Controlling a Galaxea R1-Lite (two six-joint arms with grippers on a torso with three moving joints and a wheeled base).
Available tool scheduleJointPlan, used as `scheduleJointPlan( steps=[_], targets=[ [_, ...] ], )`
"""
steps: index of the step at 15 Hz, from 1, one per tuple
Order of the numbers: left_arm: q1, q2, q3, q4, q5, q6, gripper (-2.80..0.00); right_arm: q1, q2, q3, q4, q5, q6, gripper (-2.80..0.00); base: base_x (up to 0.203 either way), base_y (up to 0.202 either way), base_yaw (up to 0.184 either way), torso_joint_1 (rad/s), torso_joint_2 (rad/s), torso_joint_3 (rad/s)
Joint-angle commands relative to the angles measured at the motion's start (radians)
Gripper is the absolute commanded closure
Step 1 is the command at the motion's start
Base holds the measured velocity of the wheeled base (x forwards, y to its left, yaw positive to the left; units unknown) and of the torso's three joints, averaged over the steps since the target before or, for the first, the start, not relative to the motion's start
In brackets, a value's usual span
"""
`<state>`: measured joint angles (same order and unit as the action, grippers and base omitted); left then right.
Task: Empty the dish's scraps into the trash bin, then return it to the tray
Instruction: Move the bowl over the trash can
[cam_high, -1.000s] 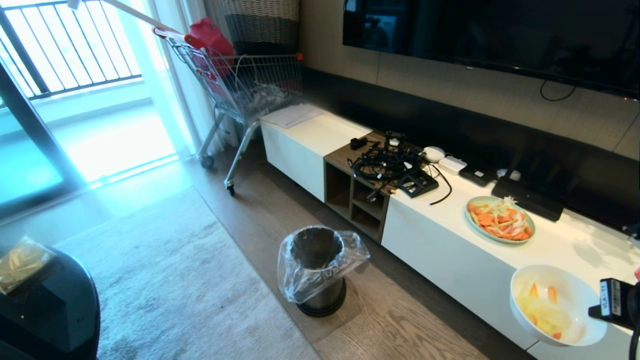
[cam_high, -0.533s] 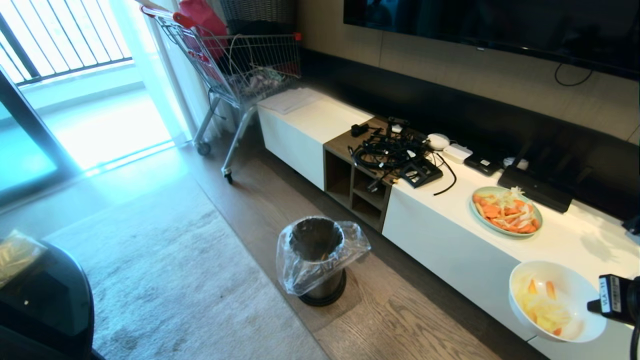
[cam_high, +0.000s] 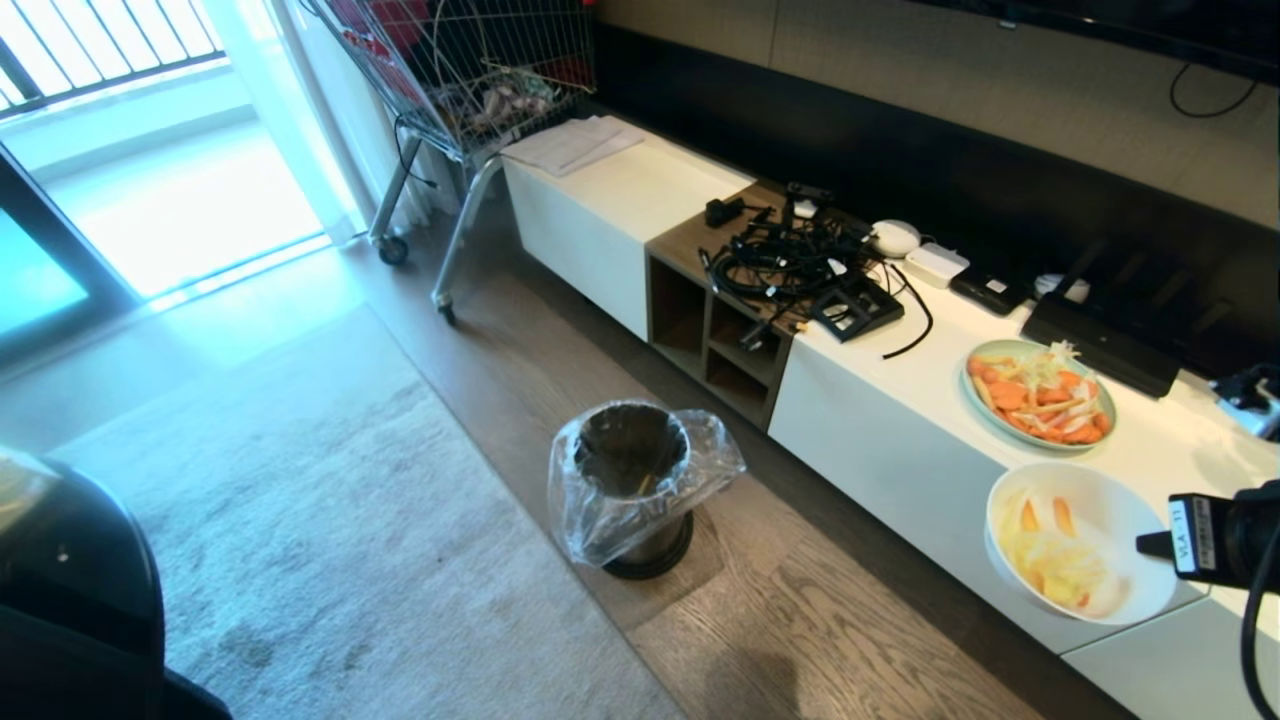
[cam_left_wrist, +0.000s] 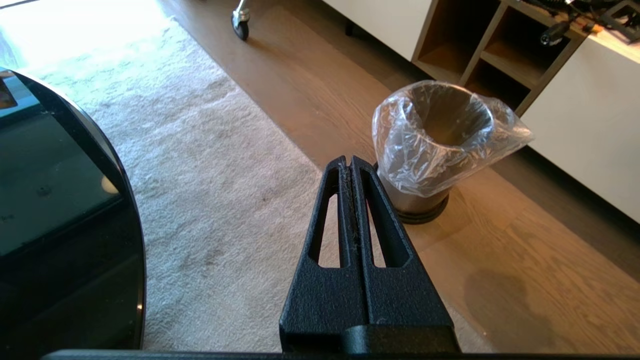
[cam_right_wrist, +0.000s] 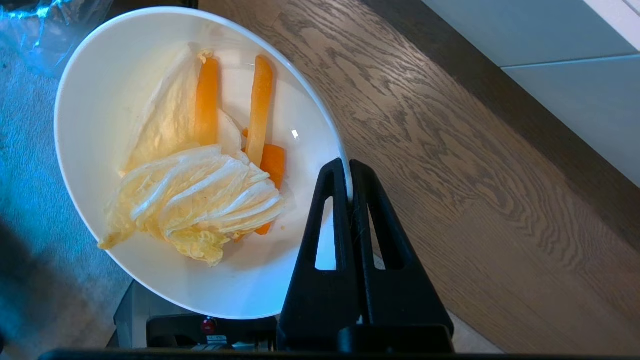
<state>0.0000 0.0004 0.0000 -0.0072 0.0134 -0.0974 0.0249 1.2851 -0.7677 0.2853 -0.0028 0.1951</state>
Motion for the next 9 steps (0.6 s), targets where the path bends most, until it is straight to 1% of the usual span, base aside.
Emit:
scheduleJointPlan(
  steps=[1, 5, 7, 9],
  targets=[
    [0.000, 0.000, 0.000, 0.000, 0.000, -0.001, 0.00, 0.069, 0.007, -0.025, 0.003, 0.000, 0.004, 0.00, 0.000, 0.000, 0.000, 0.005, 0.01, -0.193],
    [0.000, 0.000, 0.000, 0.000, 0.000, -0.001, 0.00, 0.192, 0.026, -0.079, 0.002, 0.001, 0.009, 0.00, 0.000, 0.000, 0.000, 0.001, 0.00, -0.196],
    [0.000, 0.000, 0.000, 0.000, 0.000, -0.001, 0.00, 0.239, 0.051, -0.123, 0.002, 0.001, 0.009, 0.00, 0.000, 0.000, 0.000, 0.000, 0.01, -0.198],
    [0.000, 0.000, 0.000, 0.000, 0.000, -0.001, 0.00, 0.267, 0.076, -0.163, 0.002, 0.001, 0.008, 0.00, 0.000, 0.000, 0.000, 0.002, 0.01, -0.192]
  ],
)
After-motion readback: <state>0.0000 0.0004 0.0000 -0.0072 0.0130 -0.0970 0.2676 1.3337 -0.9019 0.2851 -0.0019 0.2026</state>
